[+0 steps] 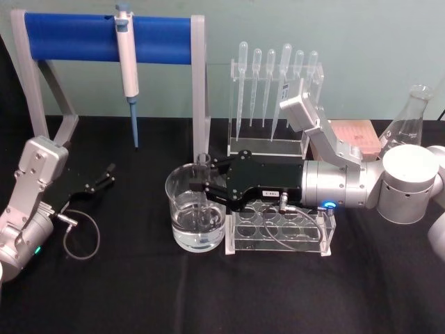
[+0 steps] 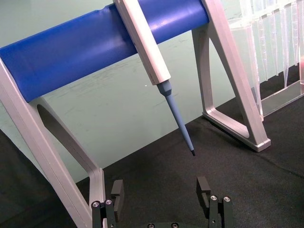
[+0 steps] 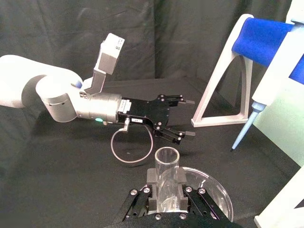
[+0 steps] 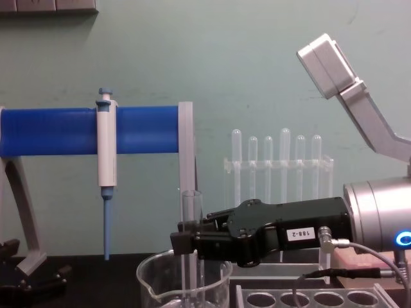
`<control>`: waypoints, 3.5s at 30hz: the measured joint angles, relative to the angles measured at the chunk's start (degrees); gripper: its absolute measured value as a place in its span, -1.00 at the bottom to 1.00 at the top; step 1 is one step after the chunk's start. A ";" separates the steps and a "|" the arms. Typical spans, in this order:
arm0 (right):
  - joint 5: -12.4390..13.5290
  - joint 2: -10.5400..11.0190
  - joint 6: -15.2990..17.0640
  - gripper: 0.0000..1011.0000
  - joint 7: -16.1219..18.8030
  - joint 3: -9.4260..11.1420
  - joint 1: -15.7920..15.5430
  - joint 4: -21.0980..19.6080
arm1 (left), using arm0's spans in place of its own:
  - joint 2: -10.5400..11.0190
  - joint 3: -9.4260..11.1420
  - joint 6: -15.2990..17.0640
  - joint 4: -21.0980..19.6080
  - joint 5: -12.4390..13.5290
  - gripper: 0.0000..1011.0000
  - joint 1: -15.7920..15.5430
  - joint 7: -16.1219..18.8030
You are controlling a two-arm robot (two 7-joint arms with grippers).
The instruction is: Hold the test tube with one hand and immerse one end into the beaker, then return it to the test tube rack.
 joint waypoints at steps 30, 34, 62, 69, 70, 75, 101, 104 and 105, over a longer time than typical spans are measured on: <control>0.00 0.00 0.00 -0.52 0.00 0.00 0.00 0.00 | 0.00 0.00 0.00 0.00 0.00 0.98 0.00 0.00; 0.00 0.00 0.00 -0.52 0.00 0.00 0.00 0.00 | 0.00 0.00 0.00 0.00 0.00 0.98 0.00 0.00; 0.00 0.00 0.00 -0.52 0.00 0.00 0.00 0.00 | 0.00 0.00 0.00 0.00 0.00 0.98 -0.01 0.00; 0.00 0.00 0.00 -0.52 0.00 0.00 0.00 0.00 | 0.00 0.00 0.00 0.00 0.00 0.98 0.00 0.00; 0.00 0.00 0.00 -0.52 0.00 0.00 0.00 0.00 | 0.00 0.00 0.00 0.00 0.00 0.98 0.00 0.00; 0.00 0.00 0.00 -0.52 0.00 0.00 0.00 0.00 | 0.00 0.00 0.00 0.00 0.00 0.98 0.00 0.00; 0.00 0.00 0.00 -0.52 0.00 0.00 0.00 0.00 | 0.00 0.00 0.00 0.00 0.00 0.98 0.00 0.00; 0.00 0.00 0.00 -0.52 0.00 0.00 0.00 0.00 | 0.00 0.00 0.00 0.00 0.00 0.98 0.00 0.00; -0.02 0.00 0.00 -0.52 0.00 0.01 0.00 0.00 | 0.00 0.00 0.00 0.00 0.00 0.98 0.00 0.00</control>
